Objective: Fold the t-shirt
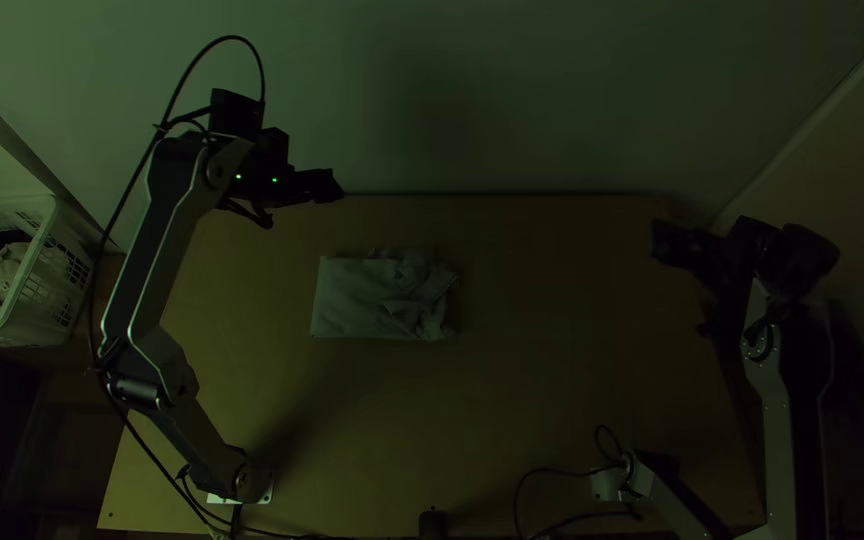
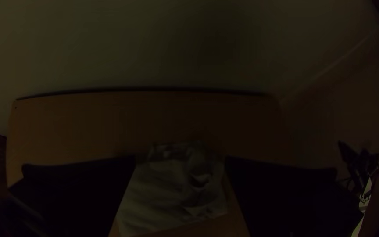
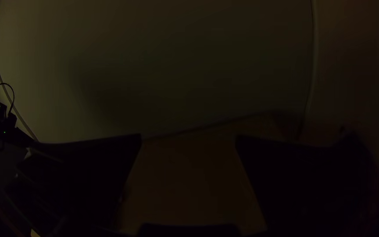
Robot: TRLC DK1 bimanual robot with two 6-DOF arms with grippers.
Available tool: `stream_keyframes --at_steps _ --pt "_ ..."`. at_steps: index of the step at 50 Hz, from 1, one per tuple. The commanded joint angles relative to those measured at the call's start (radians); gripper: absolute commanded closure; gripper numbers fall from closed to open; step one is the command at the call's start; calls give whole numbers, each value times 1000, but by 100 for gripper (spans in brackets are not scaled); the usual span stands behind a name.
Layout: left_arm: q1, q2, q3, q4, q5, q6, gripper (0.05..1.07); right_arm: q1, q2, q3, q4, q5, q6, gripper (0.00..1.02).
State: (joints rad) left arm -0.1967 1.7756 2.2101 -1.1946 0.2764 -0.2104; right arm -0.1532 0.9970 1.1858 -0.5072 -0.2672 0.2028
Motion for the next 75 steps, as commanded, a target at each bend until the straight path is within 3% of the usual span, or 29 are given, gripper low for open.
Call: stream_keyframes --at_steps 1,10,16,38,50,55,65,75 --pt "85 -99 -47 -3 -11 60 10 -6 -52 46 24 36 -37 4" --pt "207 -254 -176 36 -11 121 10 -6 -153 46 39 75 -83 4" --pt "246 -416 -355 151 -11 143 10 -13 -228 28 47 100 -106 4" --pt "404 -1048 -925 308 -32 152 10 -54 -607 -258 159 102 -269 4" --pt "433 -1397 -1215 368 -100 149 10 -72 -822 -430 164 102 -306 4" --pt "448 -1542 -1334 457 -140 149 10 -80 -949 -548 228 102 -336 4" --pt "494 -1766 -1558 647 -144 169 10 -105 -1005 -696 334 115 -321 4" --pt "563 -1779 -1777 830 -149 203 10 -105 -1005 -876 480 128 -318 4"
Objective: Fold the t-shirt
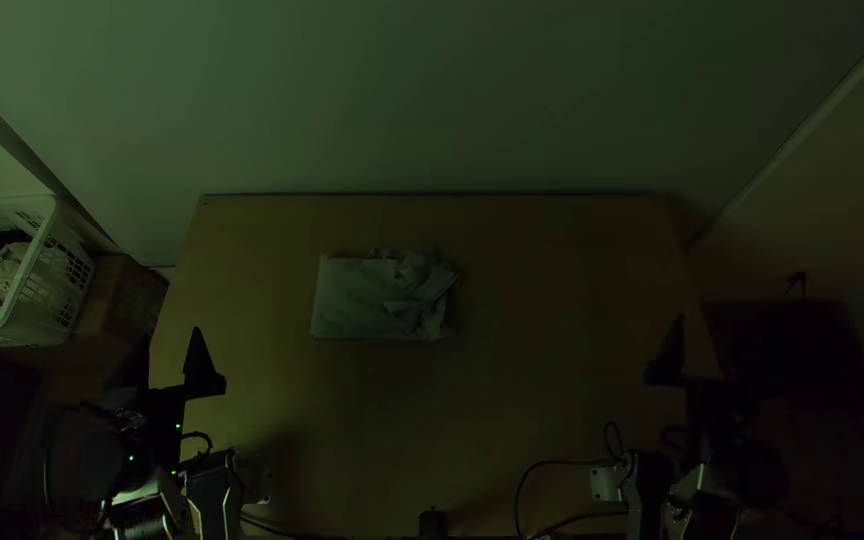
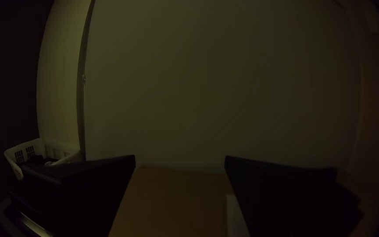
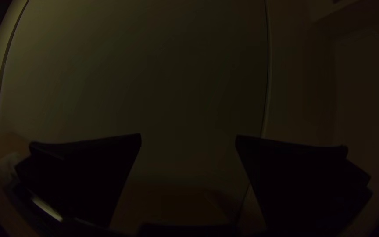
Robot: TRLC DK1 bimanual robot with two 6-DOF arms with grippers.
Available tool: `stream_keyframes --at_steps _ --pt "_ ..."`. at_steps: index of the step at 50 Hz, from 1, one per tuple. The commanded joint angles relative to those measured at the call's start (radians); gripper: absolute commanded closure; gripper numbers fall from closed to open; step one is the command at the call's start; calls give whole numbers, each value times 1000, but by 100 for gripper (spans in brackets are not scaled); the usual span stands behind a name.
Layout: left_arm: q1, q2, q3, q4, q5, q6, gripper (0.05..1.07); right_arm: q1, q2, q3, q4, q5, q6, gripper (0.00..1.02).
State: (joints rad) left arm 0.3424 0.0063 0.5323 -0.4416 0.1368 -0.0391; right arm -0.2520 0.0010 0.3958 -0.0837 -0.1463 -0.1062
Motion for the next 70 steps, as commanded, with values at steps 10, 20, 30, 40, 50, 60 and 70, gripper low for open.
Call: stream_keyframes --at_steps 10,20,30,40,50,60,70 --pt "32 -9 -295 241 -20 33 10 -9 -7 -264 176 14 -39 4" --pt "32 -9 -422 320 -20 59 10 -24 -7 -394 237 21 -64 4" --pt "30 -6 -476 267 -19 71 10 -36 -6 -391 94 73 13 4" --pt "33 -6 -474 265 -20 67 10 -30 -4 -388 73 136 33 4" --pt "33 -6 -474 265 -20 67 10 -32 -4 -388 73 136 33 4" --pt "33 -6 -474 265 -20 67 10 -32 -4 -387 73 136 33 4" --pt "33 -6 -474 265 -20 67 10 -32 -4 -387 73 136 33 4"
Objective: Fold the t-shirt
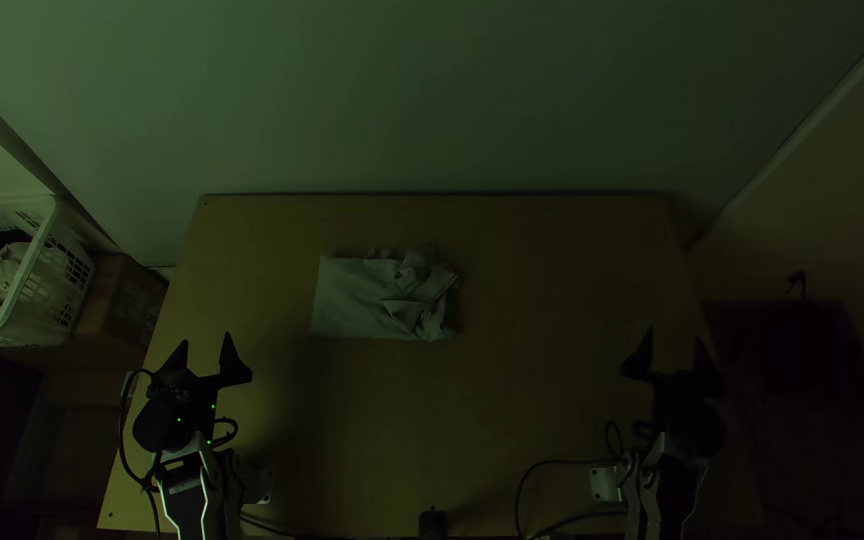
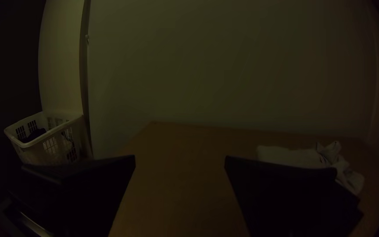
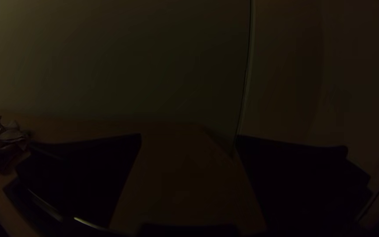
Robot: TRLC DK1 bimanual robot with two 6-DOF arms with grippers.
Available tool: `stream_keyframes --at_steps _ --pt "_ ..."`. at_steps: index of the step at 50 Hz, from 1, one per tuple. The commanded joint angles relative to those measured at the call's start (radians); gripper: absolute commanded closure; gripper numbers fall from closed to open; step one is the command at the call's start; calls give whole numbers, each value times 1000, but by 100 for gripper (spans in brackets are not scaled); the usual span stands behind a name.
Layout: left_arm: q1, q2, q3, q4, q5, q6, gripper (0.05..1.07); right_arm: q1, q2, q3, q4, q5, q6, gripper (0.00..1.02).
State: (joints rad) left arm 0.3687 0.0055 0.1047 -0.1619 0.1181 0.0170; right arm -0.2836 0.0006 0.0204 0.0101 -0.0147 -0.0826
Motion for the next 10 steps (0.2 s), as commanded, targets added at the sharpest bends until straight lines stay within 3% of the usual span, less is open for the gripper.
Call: stream_keyframes --at_steps 1,10 --pt "7 -6 -46 -14 -1 11 10 0 -4 -11 -21 4 9 4" --pt "7 -6 -46 -14 -1 11 10 0 -4 -11 -21 4 9 4"
